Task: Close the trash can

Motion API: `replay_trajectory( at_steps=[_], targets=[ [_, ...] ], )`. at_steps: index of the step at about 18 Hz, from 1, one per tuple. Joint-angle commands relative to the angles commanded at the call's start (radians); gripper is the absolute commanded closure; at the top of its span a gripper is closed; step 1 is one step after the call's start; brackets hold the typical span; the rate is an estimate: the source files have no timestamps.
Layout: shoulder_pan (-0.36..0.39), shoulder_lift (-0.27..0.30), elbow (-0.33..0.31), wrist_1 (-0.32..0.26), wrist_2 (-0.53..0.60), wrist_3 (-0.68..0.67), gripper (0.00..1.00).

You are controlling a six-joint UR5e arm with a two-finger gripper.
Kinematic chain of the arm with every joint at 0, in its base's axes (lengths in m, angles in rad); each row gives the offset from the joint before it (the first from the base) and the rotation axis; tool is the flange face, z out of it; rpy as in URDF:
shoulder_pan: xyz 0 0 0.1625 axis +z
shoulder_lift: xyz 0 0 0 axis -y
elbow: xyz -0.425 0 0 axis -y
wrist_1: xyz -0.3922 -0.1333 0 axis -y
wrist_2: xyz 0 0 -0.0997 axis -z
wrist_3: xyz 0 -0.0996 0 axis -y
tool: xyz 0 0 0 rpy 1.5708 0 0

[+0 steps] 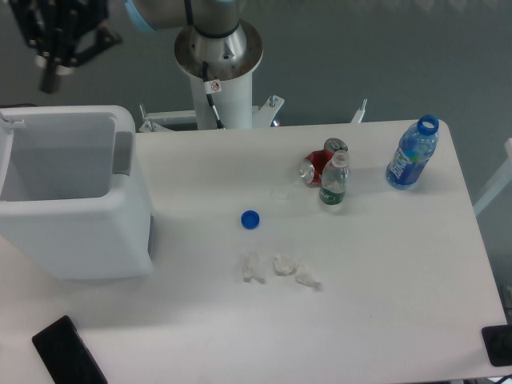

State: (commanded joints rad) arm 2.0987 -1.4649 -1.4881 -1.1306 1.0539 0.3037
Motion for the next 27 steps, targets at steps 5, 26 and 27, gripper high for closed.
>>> replay_trajectory(
  at_steps=[5,26,27],
  targets=[
    [-0.089,-0.026,0.057,0.003,-0.003,-0.002,0.94],
    [-0.321,-0.103,0.088,-0.006,0.205,0.006,0.94],
    [-0.325,-0.104,0.088,-0.008,0.215,0.006,0.94]
  ],
)
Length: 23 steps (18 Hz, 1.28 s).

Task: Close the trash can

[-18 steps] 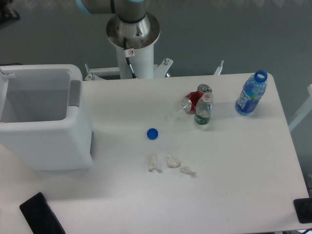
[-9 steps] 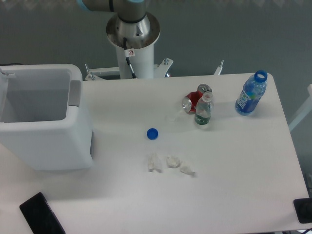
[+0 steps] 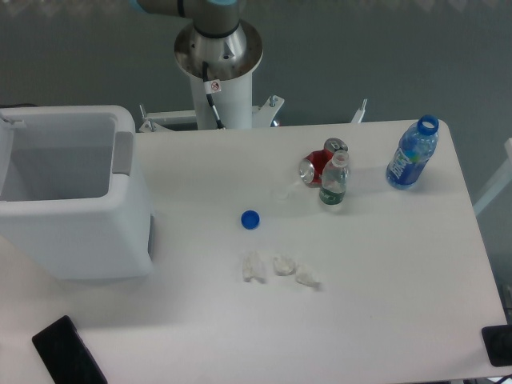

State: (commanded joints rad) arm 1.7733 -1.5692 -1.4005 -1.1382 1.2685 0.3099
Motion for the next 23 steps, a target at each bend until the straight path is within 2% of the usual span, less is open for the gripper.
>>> replay_trajectory(
  at_steps=[11,23],
  targets=[
    [-0.029,0.012,0.002,-0.043,0.087,-0.002,0.97],
    [-0.028,0.032,-0.005,-0.046,0.143,-0.002,0.97]
  ],
)
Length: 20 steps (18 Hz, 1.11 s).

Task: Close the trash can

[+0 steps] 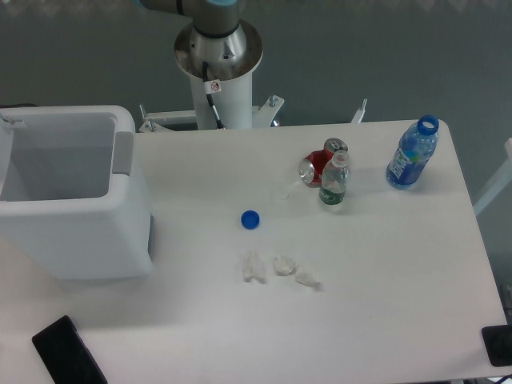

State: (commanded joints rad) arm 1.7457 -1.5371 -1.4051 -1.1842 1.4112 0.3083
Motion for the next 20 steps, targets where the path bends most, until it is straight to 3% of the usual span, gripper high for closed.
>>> replay_trajectory(
  at_steps=[20],
  targets=[
    [0.006,0.009,-0.011,-0.012,0.083,0.000,0.97]
  ],
)
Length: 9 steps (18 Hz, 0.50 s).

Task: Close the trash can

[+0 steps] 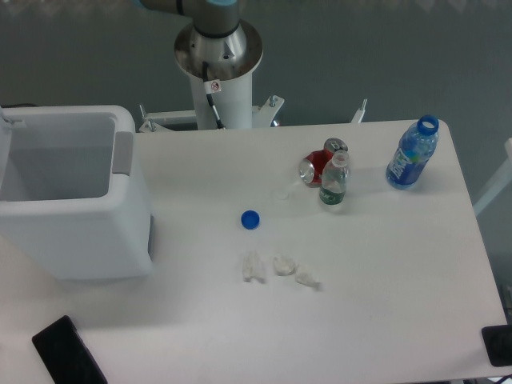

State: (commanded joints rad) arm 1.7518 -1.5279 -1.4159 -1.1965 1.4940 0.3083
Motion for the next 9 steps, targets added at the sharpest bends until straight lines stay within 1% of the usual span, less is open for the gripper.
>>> replay_trajectory(
  at_steps=[4,7,9],
  targets=[
    [0.006,0.012,-0.002,-0.006,0.006,0.000,0.98],
    [0.009,0.021,-0.003,-0.026,0.006,0.000,0.98],
    [0.009,0.025,-0.006,-0.029,0.012,0.000,0.98]
  ],
)
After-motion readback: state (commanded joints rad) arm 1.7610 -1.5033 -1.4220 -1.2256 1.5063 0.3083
